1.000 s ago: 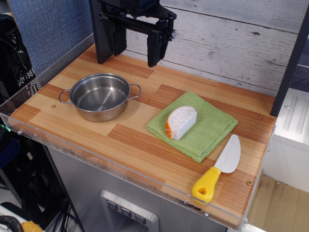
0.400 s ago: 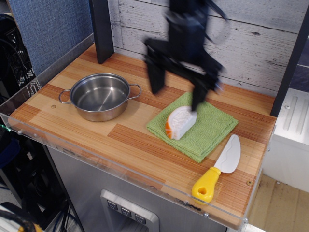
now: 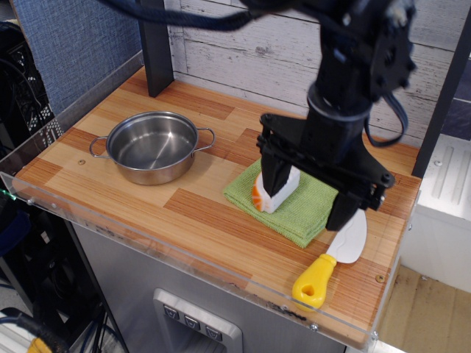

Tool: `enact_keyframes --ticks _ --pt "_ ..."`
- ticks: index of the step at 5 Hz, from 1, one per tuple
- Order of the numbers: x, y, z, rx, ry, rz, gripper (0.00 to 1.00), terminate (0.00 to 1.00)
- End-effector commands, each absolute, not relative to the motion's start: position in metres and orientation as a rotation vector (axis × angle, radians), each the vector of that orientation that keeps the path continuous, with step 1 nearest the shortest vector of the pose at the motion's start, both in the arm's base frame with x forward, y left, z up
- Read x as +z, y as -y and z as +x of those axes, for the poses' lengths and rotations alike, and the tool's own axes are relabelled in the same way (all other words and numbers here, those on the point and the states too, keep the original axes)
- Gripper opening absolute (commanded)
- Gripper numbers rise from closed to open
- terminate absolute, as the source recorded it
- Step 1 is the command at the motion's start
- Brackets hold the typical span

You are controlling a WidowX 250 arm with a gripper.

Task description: Pick the knife on the table and fix near the bowl.

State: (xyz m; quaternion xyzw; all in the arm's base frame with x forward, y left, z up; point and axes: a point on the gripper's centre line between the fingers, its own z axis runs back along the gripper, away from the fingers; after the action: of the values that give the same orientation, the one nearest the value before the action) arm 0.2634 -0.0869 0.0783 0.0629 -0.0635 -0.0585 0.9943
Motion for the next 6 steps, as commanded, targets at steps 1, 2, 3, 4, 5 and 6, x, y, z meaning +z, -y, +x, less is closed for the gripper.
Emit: enact_keyframes --ticks 1,2,3,4,5,6 --pt "0.054 0.098 0.256 -0.077 0.067 0.113 1.00 0.00" --pt "0.031 0.101 0.242 -0.107 0.011 0.098 1.00 0.00" --pt "0.021 0.106 0.233 -0.133 -0.018 0.112 1.00 0.00" --pt "0.011 0.110 0.227 -0.156 -0.039 0.116 1.00 0.00" --pt "0.007 0.110 0.226 -0.168 -0.029 0.128 1.00 0.00" --pt "0.006 0.109 0.226 -0.177 -0.008 0.146 0.00 0.00"
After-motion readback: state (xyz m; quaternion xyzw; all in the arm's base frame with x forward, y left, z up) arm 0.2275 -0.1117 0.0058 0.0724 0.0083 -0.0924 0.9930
